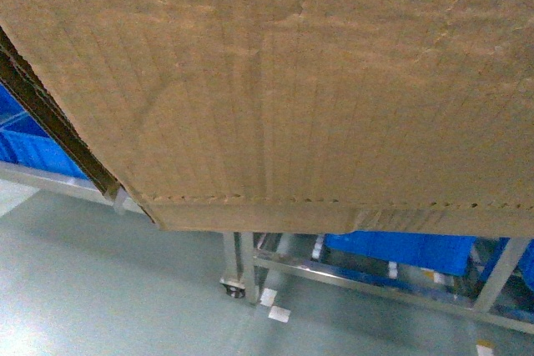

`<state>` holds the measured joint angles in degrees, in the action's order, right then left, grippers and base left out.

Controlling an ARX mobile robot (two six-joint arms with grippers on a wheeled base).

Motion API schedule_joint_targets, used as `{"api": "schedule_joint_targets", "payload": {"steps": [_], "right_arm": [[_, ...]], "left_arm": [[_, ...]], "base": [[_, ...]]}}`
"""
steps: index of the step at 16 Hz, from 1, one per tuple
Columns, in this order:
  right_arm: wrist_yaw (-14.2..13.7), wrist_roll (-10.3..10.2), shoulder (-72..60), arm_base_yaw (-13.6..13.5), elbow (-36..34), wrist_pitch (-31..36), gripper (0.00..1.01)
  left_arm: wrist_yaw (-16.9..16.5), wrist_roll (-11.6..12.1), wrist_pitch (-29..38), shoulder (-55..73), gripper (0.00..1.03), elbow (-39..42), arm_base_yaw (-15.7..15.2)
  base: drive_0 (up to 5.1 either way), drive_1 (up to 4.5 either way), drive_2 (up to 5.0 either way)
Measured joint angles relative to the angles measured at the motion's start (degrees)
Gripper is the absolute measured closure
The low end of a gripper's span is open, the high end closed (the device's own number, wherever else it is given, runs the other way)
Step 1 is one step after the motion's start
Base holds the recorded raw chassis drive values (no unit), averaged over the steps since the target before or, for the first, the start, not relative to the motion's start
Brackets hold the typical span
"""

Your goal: Sort boxes to right shelf from conveyor

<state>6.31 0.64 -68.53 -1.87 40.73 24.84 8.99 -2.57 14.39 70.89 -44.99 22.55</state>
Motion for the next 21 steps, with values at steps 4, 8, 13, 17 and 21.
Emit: {"api": "schedule_joint_targets", "payload": {"steps": [4,8,13,17,21], "right_arm": [[-0.02,0.0,0.0,0.0,0.0,-0.07,0.98],[-0.02,0.0,0.0,0.0,0.0,-0.04,0.98],[-0.02,0.0,0.02,0.0,0.0,-0.09,0.98],[0.0,0.0,0.02,0.0,0.0,-0.15,0.98],[-0.02,0.0,0.02,0.0,0.0,-0.07,0.98]], "left_arm": [[0.0,0.02,0.0,0.0,1.0,0.0,0.0],[0.0,0.0,0.0,0.0,1.0,0.0,0.0],[-0.04,0.02,0.13,0.0,1.0,0.0,0.02],[0.0,0.0,-0.13,-0.02,1.0,0.0,0.02],[0.0,0.02,0.0,-0.07,1.0,0.0,0.02]], "base": [[-2.5,-2.14,-0.6],[-1.7,-1.75,-1.7],[-1.7,-1.75,-1.7],[-1.7,-1.75,-1.7],[-1.7,-1.75,-1.7]]}}
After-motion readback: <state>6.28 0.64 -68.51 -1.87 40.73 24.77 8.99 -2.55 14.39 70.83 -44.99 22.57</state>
